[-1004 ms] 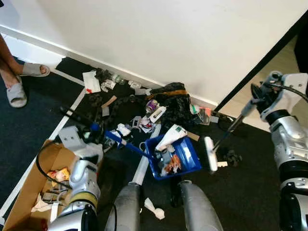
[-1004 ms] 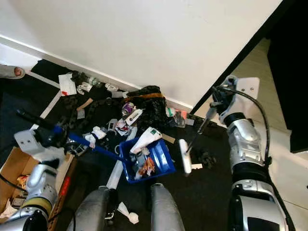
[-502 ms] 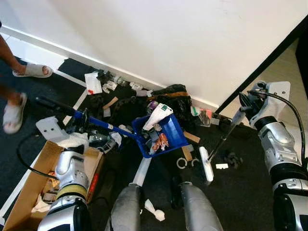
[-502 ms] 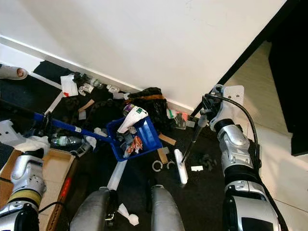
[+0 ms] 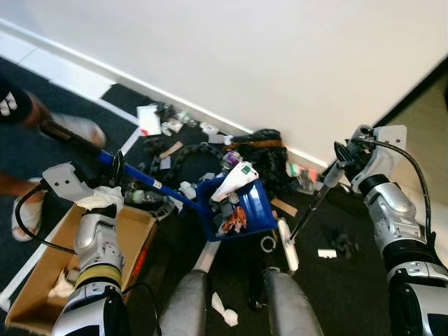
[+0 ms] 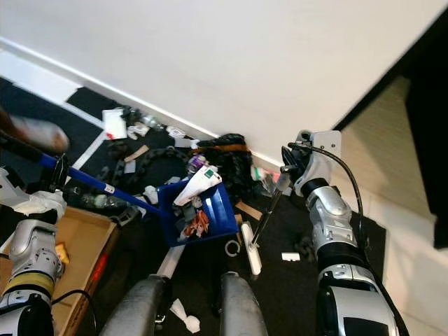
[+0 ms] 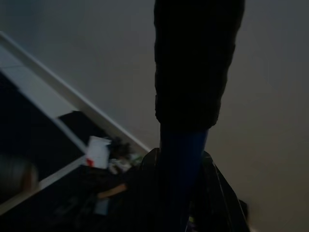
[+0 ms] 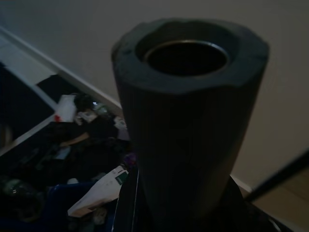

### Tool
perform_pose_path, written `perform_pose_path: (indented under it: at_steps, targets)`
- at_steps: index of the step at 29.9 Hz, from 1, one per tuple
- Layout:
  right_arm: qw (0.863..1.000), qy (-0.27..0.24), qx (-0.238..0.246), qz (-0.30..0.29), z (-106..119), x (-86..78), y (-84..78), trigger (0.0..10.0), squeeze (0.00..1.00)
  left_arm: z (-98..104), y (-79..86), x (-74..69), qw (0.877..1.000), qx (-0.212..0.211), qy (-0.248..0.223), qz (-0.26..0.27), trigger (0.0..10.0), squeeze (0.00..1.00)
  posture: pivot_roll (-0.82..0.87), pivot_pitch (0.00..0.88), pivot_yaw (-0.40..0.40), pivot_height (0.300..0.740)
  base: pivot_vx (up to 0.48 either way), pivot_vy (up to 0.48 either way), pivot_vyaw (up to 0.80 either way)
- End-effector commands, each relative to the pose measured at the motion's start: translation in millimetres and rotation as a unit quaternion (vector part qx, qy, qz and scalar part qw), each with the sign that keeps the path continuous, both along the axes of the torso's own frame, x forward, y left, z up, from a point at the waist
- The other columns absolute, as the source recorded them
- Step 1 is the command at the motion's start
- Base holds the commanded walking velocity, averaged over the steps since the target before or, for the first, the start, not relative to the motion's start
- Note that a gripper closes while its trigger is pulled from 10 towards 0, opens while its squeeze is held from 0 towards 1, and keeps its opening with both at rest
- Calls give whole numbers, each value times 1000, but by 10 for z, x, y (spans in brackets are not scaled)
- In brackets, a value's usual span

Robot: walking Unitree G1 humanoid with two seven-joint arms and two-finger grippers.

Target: Sweep floor

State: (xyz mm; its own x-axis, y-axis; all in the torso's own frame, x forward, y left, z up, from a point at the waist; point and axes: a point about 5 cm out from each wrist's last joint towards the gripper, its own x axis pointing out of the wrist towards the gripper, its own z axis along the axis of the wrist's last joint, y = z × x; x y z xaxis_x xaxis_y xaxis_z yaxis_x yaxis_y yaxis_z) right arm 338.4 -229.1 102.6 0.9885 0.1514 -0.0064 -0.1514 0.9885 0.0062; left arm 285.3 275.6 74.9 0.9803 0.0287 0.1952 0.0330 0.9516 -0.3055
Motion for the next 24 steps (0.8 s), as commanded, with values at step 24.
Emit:
perform_pose_path:
  at_steps: [24]
  targets:
    - [999, -2, 35, -31, -33, 40, 38, 10000, 0, 56, -225, 169, 999, -25, -5, -43, 10000, 0, 141, 78, -49, 740, 0, 0, 124]
